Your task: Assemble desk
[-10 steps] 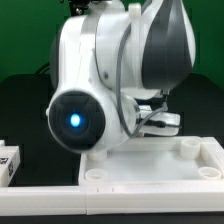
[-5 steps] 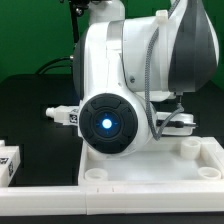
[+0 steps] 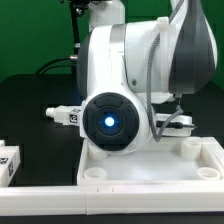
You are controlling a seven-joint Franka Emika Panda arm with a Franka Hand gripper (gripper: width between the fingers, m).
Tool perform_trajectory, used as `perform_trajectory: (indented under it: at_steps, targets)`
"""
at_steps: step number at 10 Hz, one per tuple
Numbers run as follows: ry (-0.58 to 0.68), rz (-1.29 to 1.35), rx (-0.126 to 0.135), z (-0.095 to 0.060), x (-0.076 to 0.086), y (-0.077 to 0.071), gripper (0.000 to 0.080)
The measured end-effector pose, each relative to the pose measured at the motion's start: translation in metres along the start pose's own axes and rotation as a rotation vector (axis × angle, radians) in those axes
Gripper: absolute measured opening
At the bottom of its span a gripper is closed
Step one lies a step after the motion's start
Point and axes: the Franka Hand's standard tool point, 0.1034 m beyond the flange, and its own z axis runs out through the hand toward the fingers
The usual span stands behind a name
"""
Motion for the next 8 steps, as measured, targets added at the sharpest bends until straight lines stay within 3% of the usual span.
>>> perform_trajectory:
  at_steps: [1, 2, 5, 6, 8]
  targets:
    - [0.0, 0.001, 0.001, 0.0, 0.0, 0.001, 0.0398]
    - [0.0, 0.001, 0.002, 0.0, 0.0, 0.001, 0.0284]
    - [0.003, 0.0, 0.003, -0.002, -0.001, 0.0, 0.0284]
    - [0.025, -0.009, 0.005, -0.015, -0.009, -0.005, 0.0284]
    - [0.018, 0.004, 0.033, -0.051, -0.049, -0.019, 0.0284]
